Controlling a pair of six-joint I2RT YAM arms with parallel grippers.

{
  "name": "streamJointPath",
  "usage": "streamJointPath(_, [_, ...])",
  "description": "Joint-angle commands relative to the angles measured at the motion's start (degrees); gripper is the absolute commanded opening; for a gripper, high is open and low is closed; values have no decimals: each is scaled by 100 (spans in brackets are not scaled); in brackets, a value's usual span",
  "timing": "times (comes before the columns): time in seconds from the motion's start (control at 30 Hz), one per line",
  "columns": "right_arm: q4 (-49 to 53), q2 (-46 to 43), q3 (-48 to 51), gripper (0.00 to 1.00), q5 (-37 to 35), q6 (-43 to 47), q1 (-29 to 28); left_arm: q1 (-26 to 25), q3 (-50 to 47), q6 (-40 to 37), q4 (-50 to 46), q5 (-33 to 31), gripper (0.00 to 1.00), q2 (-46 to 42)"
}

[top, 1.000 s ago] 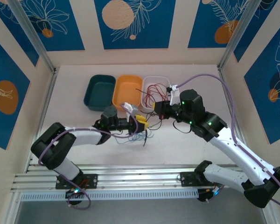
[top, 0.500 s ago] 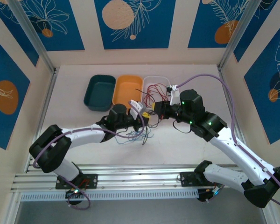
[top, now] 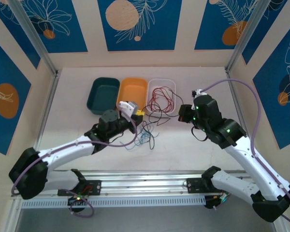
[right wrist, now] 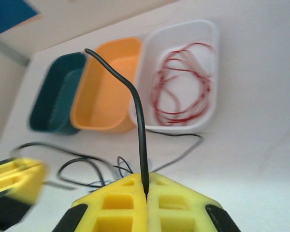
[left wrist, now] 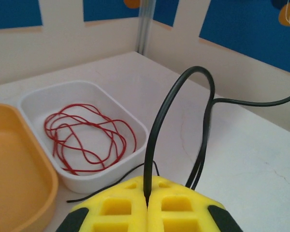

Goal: Untangle the cables

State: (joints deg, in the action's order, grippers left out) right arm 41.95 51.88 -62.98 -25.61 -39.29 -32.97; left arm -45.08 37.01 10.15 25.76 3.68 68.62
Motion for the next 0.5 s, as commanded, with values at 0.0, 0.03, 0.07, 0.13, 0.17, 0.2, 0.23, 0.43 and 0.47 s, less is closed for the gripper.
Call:
streamJointPath(0.0, [549, -157, 102, 0, -418, -333, 298, 85, -153, 37, -572, -501, 0, -476])
streamJointPath(0.03, [541, -173, 168, 0, -325, -364, 398, 98, -167, 27, -697, -631, 0, -618])
streamJointPath(0.07, [542, -193, 208, 0, -257, -392, 482, 120, -175, 21, -797, -722, 0, -734])
streamJointPath(0.13, [516, -181, 266, 0, -91, -417, 643, 156, -158, -48, -1034, -910, 0, -958])
streamJointPath(0.17, [516, -167, 282, 0, -35, -422, 704, 172, -147, -78, -1151, -1007, 0, -1027])
streamJointPath(0.2, [515, -143, 295, 0, 28, -424, 769, 190, -103, -99, -1300, -1123, 0, -1093])
streamJointPath(0.23, [515, -113, 308, 0, 87, -422, 834, 214, -62, -101, -1499, -1256, 0, -1150])
streamJointPath(0.43, [-47, 150, 549, 9, 1342, -56, 1029, 263, 117, -339, -1935, -1122, 0, -1305])
streamJointPath(0.47, [-211, 200, 603, 11, 1647, 2, 1027, 261, 122, -413, -1915, -980, 0, -1311])
